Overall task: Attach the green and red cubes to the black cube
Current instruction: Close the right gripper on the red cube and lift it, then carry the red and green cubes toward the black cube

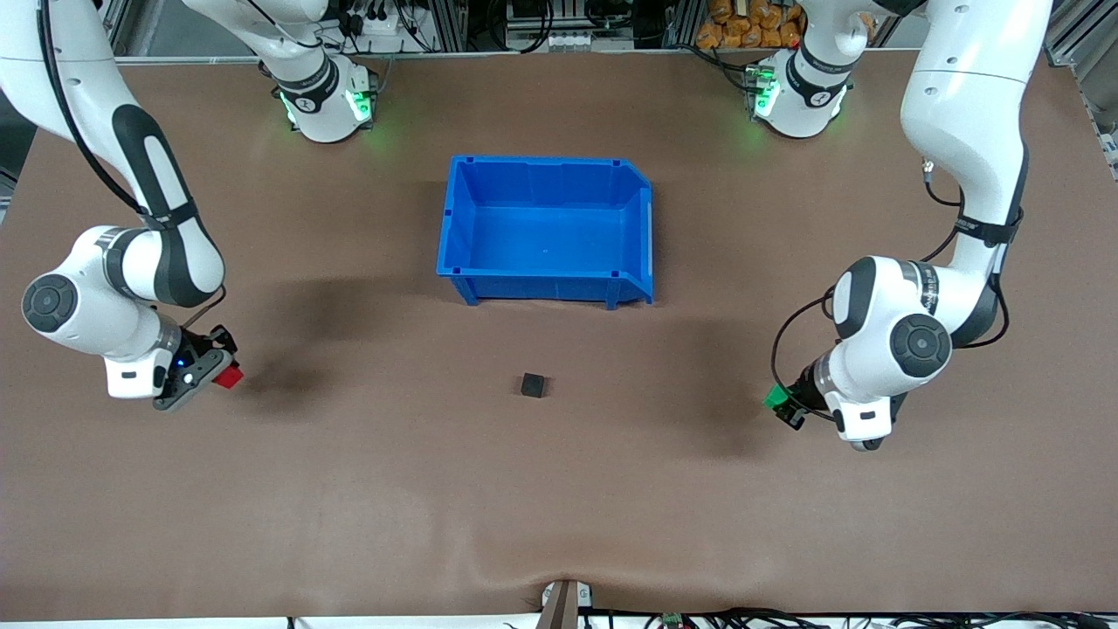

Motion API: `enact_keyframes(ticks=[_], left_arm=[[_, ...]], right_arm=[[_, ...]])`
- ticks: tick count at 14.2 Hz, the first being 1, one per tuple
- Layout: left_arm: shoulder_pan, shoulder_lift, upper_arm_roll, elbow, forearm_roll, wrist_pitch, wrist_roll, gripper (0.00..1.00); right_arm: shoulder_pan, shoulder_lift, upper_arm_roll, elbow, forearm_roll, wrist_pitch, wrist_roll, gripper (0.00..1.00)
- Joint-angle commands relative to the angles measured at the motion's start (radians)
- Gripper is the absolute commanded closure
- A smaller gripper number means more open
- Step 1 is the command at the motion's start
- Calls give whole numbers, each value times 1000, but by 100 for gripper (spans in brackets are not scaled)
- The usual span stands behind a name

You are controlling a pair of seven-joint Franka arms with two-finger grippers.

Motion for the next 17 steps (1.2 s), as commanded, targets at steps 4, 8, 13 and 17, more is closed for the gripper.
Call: enact_keyframes(ticks=[4, 8, 13, 17], left_arm=[[-150, 62, 6, 105, -94, -33, -292, 100], [-229, 127, 6, 189, -97, -33, -459, 100], [-305, 191, 6, 287, -100, -22, -652, 100], [-364, 251, -5, 359, -120, 15, -770, 100]], right_arm=[[231, 73, -2, 160, -20, -98, -115, 100], [337, 142, -2, 264, -5, -161, -113, 100], [435, 228, 1, 332, 29, -155, -58, 100], [562, 271, 1, 373, 30, -147, 141, 100]])
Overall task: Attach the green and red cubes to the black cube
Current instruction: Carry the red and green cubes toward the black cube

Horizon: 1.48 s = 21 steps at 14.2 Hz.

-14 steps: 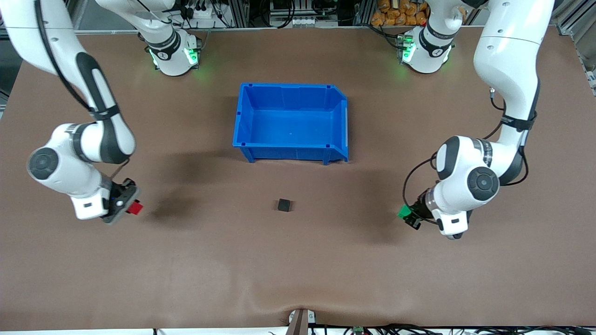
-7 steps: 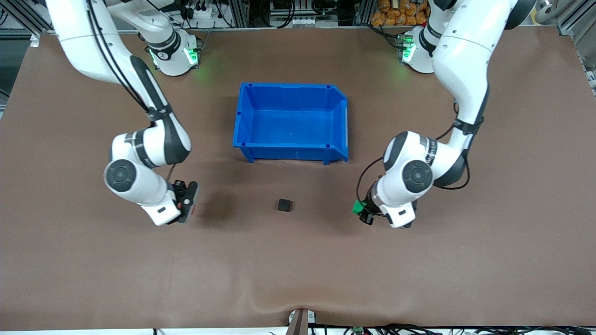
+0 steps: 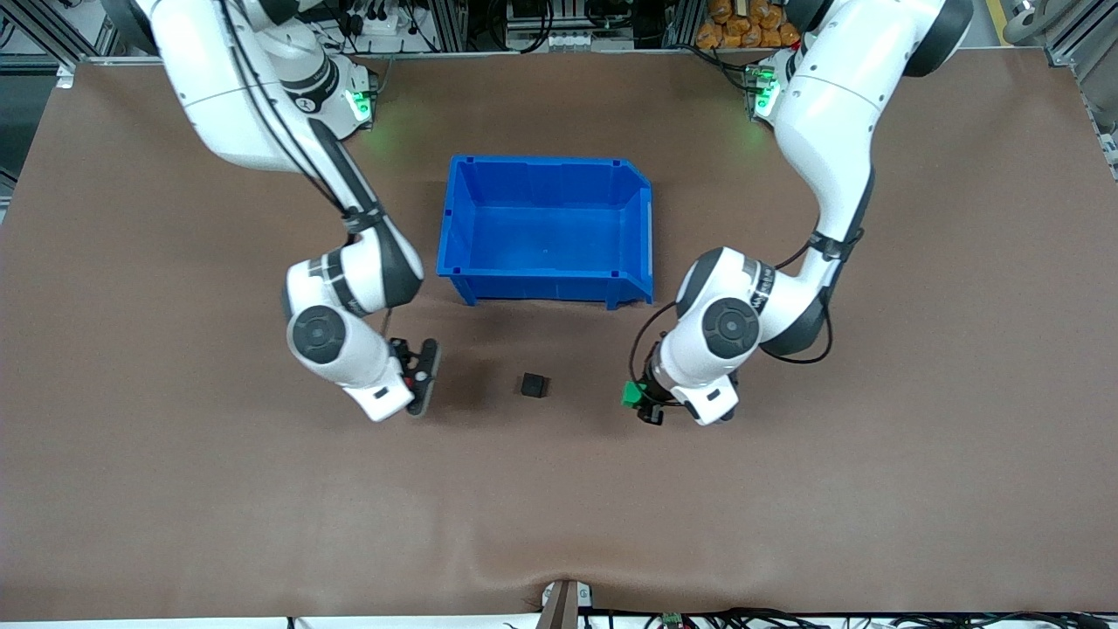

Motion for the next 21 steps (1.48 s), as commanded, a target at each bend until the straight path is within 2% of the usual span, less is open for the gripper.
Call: enact_keyframes(ticks=[1, 5, 8, 14, 18, 19, 20, 21], left_arm=[[-54, 67, 1, 70, -24, 49, -77, 100], [-85, 130, 1, 133, -24, 100, -120, 100], [-111, 144, 10, 133, -23, 135, -135, 100], [-100, 139, 12, 132, -23, 135, -134, 100], [-97, 139, 12, 130, -23, 135, -132, 100], [-92, 137, 12, 130, -23, 135, -132, 100], [-89, 137, 12, 130, -23, 135, -131, 100], [-89, 137, 12, 130, -23, 135, -131, 100]], right_arm=[[86, 55, -10, 74, 12, -12, 133, 100], [140, 133, -10, 177, 12, -11, 201, 100], [148, 162, -10, 199, 13, -9, 198, 100], [179, 216, -10, 272, 13, 7, 230, 100], [199, 232, -10, 274, 15, 67, 255, 90], [202, 233, -10, 274, 15, 67, 258, 84], [206, 232, -10, 274, 13, 67, 281, 65], [211, 233, -10, 274, 13, 67, 302, 1]])
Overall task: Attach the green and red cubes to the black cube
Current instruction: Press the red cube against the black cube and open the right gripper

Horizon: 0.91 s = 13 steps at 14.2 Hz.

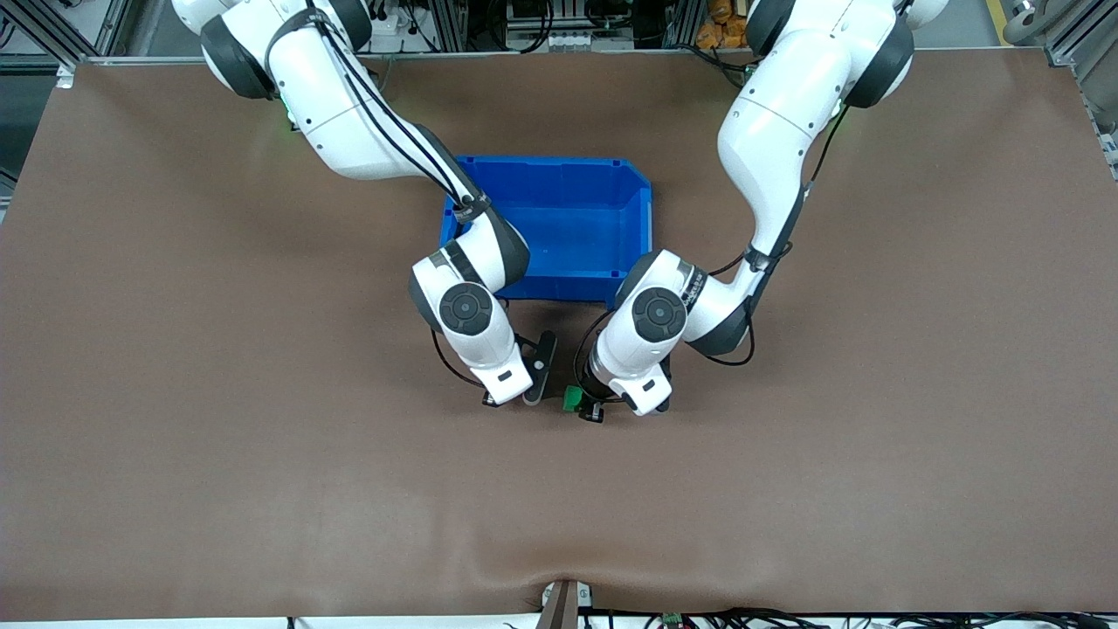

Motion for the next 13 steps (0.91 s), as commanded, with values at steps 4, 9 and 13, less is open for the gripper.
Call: enact_keyframes(ticks=[4, 9, 13], left_arm=[[0, 6, 5, 13, -19, 2, -39, 100], [-2, 9, 5, 14, -19, 23, -108, 100], [-25, 29, 5, 16, -19, 103, -103, 100]], right_arm=[[3, 6, -9, 27, 18, 3, 50, 0], [-54, -68, -14, 18, 7, -86, 38, 0], [-156, -190, -14, -16, 5, -258, 38, 0]])
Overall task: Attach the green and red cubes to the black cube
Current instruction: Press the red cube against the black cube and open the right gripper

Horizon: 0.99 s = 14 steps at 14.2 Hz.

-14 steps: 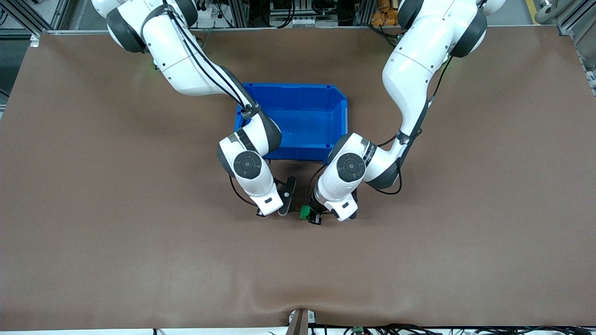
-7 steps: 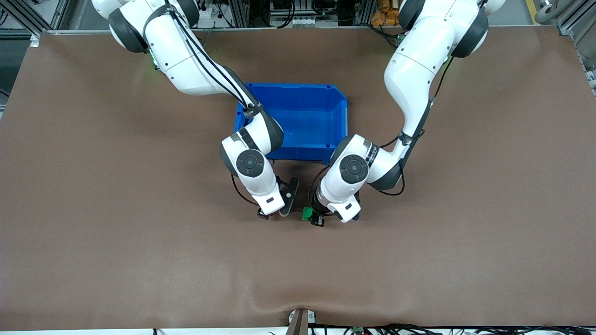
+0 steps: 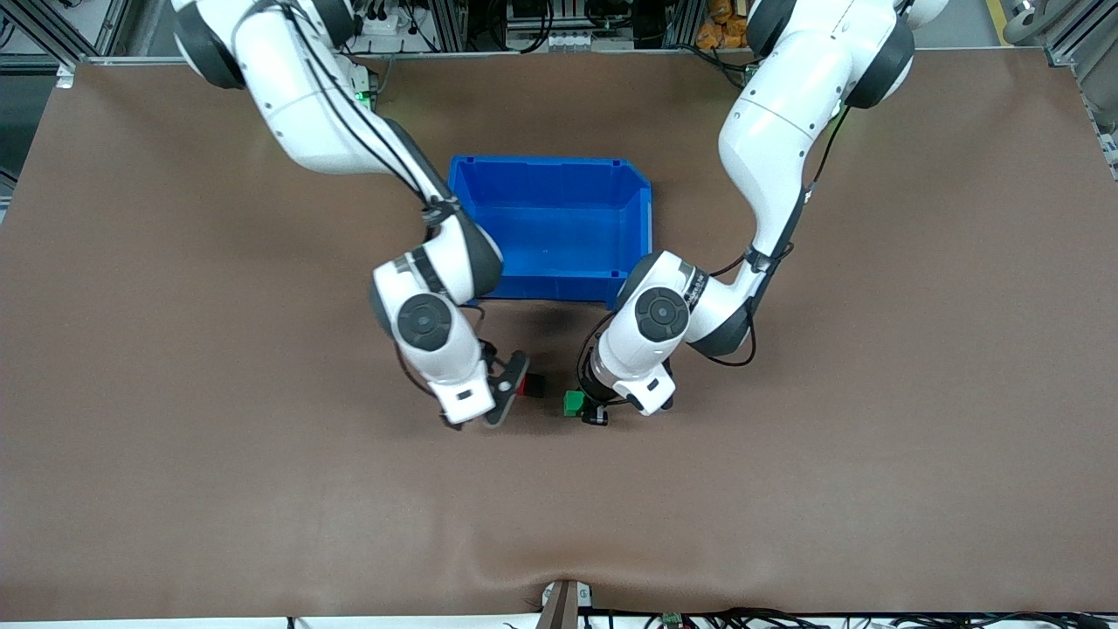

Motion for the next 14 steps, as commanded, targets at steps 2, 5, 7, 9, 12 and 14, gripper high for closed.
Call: enact_keyframes(ticks=[2, 5, 7, 9, 12, 14], left_arm=[[-38, 34, 9, 18, -16, 53, -5, 100], [-71, 53, 32, 19, -11, 55, 1, 100], [-89, 51, 53, 19, -13, 53, 0, 100], [-91, 50, 53, 18, -11, 41, -3, 100], [-104, 33, 55, 18, -11, -22, -11, 100], [-104, 33, 53, 18, -13, -26, -14, 100]], right_arm=[[-136, -138, 16, -55, 7, -167, -4, 0], [-259, -191, 18, -62, 13, -251, -97, 0], [-355, -219, 21, -70, 22, -285, -233, 0], [-440, -259, 21, -84, 24, -319, -304, 0], [-529, -342, 21, -136, 45, -351, -338, 0], [-561, -411, 18, -200, 48, -350, -326, 0]])
